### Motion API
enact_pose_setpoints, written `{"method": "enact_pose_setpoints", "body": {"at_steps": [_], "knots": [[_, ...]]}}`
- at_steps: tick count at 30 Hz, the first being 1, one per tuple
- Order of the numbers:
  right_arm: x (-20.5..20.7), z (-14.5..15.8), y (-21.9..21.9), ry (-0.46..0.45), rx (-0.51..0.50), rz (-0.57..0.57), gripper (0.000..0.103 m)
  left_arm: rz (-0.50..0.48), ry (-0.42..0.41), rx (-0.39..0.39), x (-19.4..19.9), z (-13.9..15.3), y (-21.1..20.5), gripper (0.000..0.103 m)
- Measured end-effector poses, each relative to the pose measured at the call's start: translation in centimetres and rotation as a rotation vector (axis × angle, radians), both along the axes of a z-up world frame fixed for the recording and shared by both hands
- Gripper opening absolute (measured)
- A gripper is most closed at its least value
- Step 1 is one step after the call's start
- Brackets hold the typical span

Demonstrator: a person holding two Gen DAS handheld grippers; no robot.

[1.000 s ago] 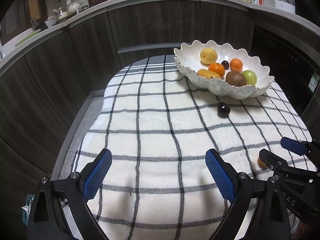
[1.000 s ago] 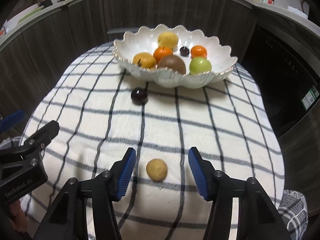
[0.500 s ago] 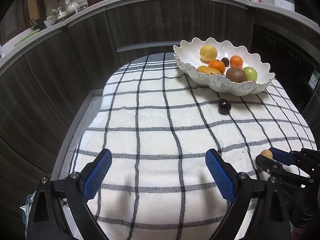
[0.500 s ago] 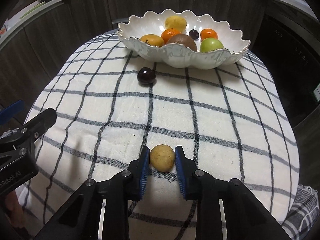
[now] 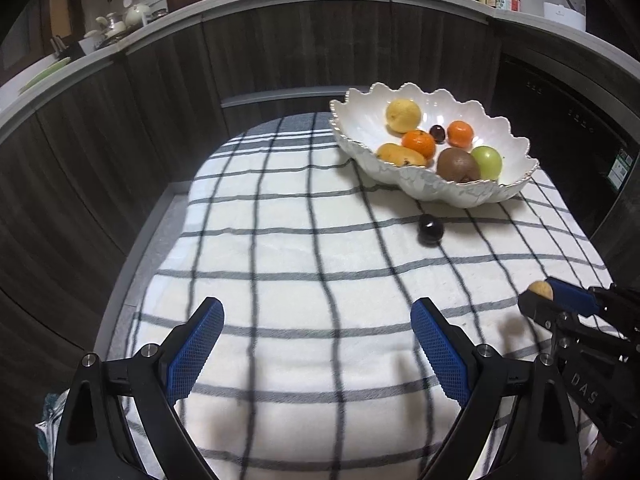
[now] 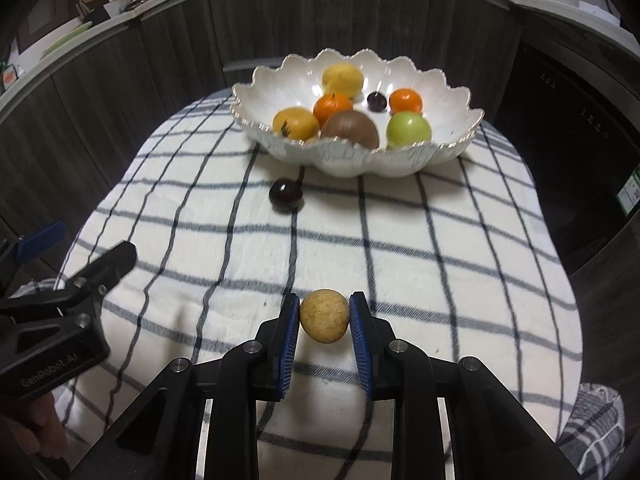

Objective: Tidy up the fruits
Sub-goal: 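Close the right tool around the small tan longan, then grasp the dark red cherry with the left tool while the right tool holds the longan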

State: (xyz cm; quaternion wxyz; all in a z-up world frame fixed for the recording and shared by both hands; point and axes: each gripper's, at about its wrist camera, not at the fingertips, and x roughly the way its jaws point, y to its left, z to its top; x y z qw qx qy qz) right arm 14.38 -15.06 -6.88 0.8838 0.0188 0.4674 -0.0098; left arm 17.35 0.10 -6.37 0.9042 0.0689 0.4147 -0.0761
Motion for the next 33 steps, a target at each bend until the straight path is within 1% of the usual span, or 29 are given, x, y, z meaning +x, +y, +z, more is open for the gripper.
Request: {"method": "enact_pose_setpoints", "body": {"at_steps": [5,12,13,15,16,18,20,25,31,33], "knots": [[0.8,1.1,-1.9,-0.029,0.005,-0.038,0.027,-0.026,0.005,0.001,1.1,0.0,-2.3,0.096],[2.6,1.9,-5.1,-0.06,-0.008,-0.078,0.027,-0.049,-0.018,0.004,3.3,-0.5,-5.7,0.094],[3.0,2.0,-5.6,-0.065,-0.01,-0.087,0.027,-0.052,-0.019,0.005,3.8,-0.7,-6.2,0.093],[3.5,2.0,-6.3,-0.071,-0.016,-0.099,0.027,-0.058,-0.018,0.003,4.5,-0.9,-6.9,0.085],[3.7,1.9,-6.6,-0.071,-0.014,-0.104,0.027,-0.063,-0.017,0.0,4.9,-1.1,-7.4,0.084],[3.9,1.7,-6.9,-0.069,-0.006,-0.109,0.027,-0.075,-0.011,-0.001,5.5,-1.5,-8.2,0.077],[4.2,1.4,-7.3,-0.067,0.0,-0.117,0.027,-0.092,-0.002,0.003,6.1,-2.0,-9.0,0.073],[4.8,0.5,-8.6,-0.055,0.025,-0.144,0.027,-0.115,0.01,0.015,7.0,-3.1,-10.3,0.07],[5.3,-0.4,-9.1,-0.038,0.042,-0.152,0.027,-0.127,0.022,0.025,7.8,-4.0,-11.2,0.067],[5.3,-0.6,-9.1,-0.035,0.045,-0.151,0.027,-0.135,0.029,0.029,8.0,-4.3,-11.4,0.061]]}}
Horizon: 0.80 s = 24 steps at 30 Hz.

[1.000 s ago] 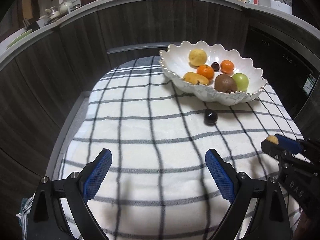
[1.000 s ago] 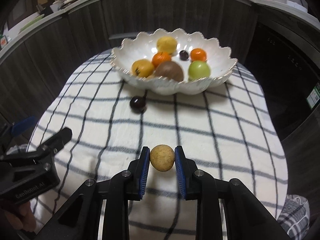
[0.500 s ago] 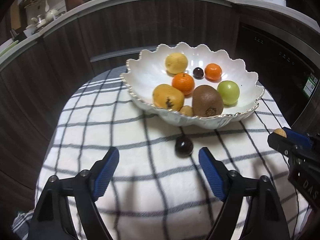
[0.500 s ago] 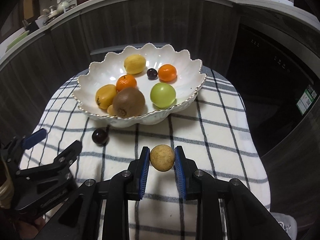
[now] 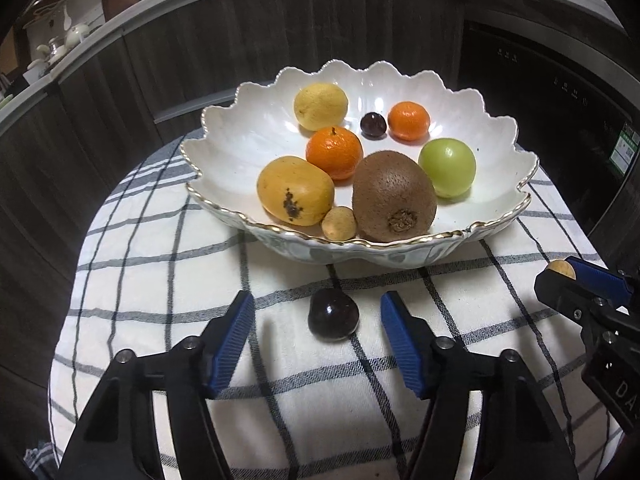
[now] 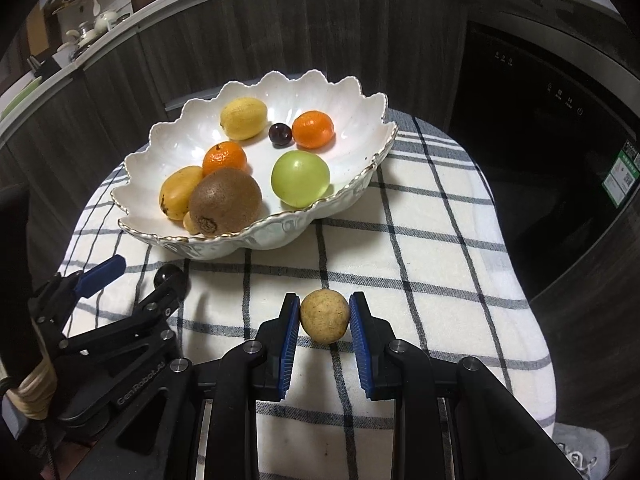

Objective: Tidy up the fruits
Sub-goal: 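Grasp the dark red cherry with the left tool while the right tool holds the longan, then carry the cherry and longan in both tools over the white bowl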

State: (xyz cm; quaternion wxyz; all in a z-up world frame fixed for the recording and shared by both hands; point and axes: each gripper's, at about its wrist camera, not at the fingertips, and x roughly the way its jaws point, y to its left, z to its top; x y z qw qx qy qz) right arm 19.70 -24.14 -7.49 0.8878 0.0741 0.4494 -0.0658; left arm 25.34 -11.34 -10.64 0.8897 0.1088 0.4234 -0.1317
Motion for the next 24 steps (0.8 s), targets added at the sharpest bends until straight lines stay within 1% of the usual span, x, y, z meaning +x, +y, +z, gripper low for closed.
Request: {"method": "enact_pose_setpoints", "body": {"at_steps": [4,6,10,11,12,14,24], "knots": [[0.2,-0.4,-0.2,0.008,0.008,-0.006,0.027,0.001,0.005,0.009,0.2,-0.4,-0.2,0.056],[0.3,-0.5,-0.3,0.01,0.01,-0.008,0.027,0.0,0.01,0.008,0.4,-0.5,-0.3,0.05],[0.4,-0.6,-0.3,0.014,0.014,-0.011,0.027,-0.005,0.026,0.014,0.6,-0.9,-0.5,0.042],[0.4,-0.7,-0.4,0.015,0.015,-0.011,0.027,-0.007,0.032,0.014,0.6,-1.0,-0.6,0.039],[0.5,-0.7,-0.4,0.016,0.015,-0.011,0.027,-0.01,0.038,0.014,0.7,-1.1,-0.6,0.034],[0.5,-0.7,-0.4,0.016,0.015,-0.013,0.027,-0.018,0.044,0.014,0.6,-1.2,-0.7,0.029],[0.2,-0.3,-0.3,0.009,0.013,-0.01,0.027,-0.019,0.028,0.005,-0.2,-0.4,0.0,0.028]]}}
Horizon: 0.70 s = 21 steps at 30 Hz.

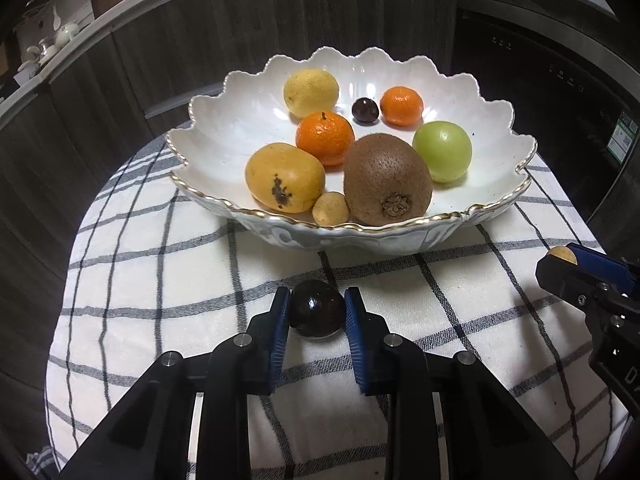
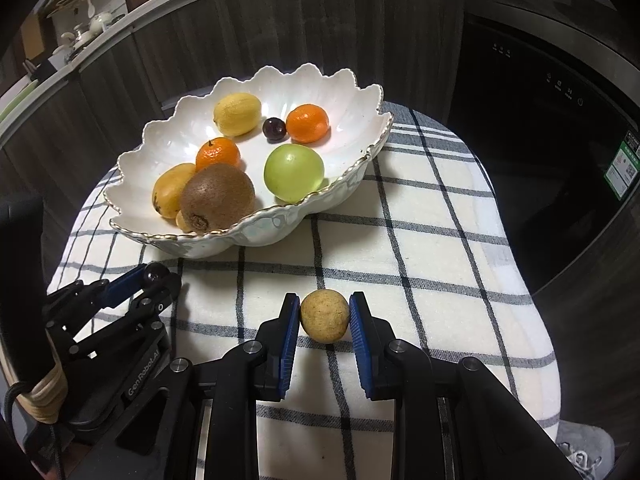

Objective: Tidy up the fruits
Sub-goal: 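Carry the cherry and longan in both tools over the white bowl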

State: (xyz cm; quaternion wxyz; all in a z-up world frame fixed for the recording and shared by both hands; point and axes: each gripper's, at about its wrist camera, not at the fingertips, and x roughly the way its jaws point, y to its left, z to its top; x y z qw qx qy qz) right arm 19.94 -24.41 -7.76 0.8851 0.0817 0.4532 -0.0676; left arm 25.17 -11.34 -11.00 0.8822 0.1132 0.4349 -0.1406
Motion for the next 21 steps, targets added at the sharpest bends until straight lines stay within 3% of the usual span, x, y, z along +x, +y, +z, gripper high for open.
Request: {"method": "enact_pose_setpoints", "body": {"at_steps": [21], "knots": [[-1.4,3.5,1.7,-0.066,-0.023,0.032,0.027,0.029,-0.054,-0.051,-2.1,4.8,3.0,0.028]]}}
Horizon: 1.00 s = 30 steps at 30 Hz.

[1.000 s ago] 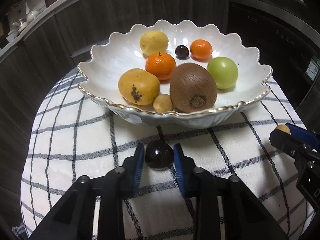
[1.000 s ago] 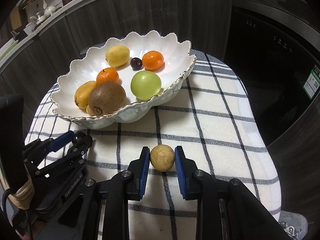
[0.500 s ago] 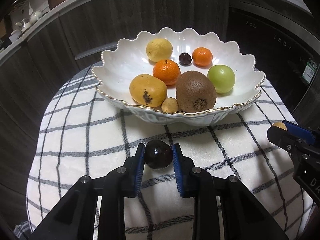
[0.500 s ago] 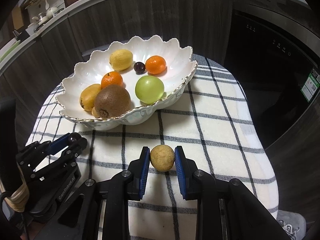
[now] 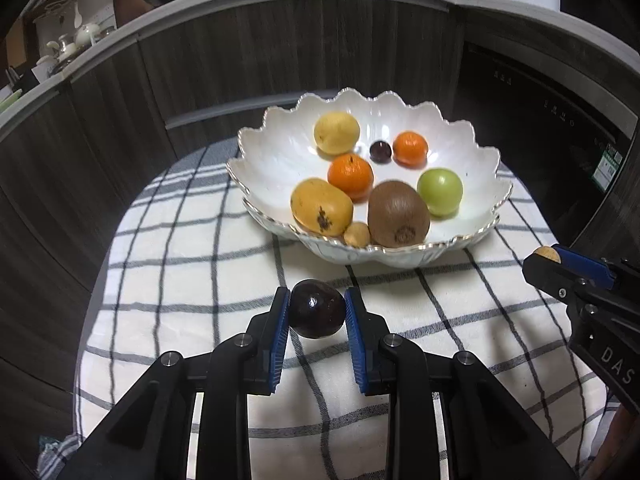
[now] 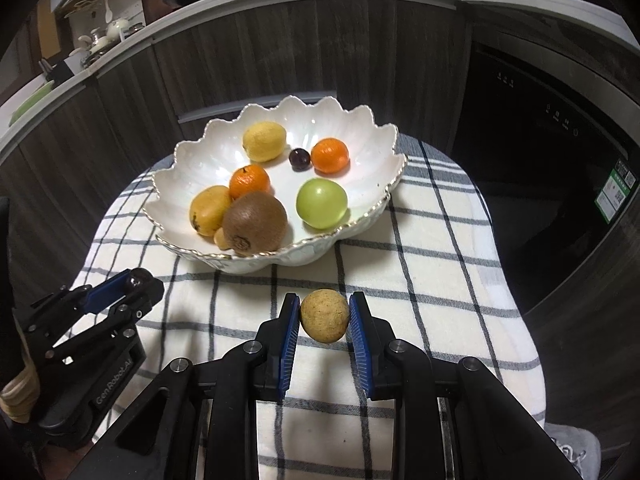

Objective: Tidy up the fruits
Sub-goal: 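Carry the cherry and longan in both tools over the white bowl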

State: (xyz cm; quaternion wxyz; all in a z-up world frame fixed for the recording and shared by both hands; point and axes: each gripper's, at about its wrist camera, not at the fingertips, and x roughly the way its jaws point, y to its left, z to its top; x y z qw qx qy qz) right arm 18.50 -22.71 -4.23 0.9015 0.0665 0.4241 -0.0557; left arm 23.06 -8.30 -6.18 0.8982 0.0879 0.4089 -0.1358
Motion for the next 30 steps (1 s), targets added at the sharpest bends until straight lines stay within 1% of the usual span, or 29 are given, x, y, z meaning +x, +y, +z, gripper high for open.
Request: {"method": "enact_pose_setpoints", "body": {"at_steps": [7,16,22,30], "knots": [[0.3,1.5,0.3,-0.031,-0.01,0.014,0.027,-0.002,-0.028,-0.025,0.4,2.1,0.4,0.028],[2.4,3.8,-0.1,-0.08,-0.036,0.032,0.027,-0.002,-0.065,-0.044,2.4,4.3,0.0,0.028],[4.4,4.3,-0.8,-0.088,-0.03,0.036,0.027,-0.007,-0.088,-0.047,4.6,5.3,-0.8,0.028],[7.8,4.4,-2.6,-0.091,-0.011,0.027,0.027,-0.025,-0.1,-0.037,7.9,5.5,-2.4,0.028]]}}
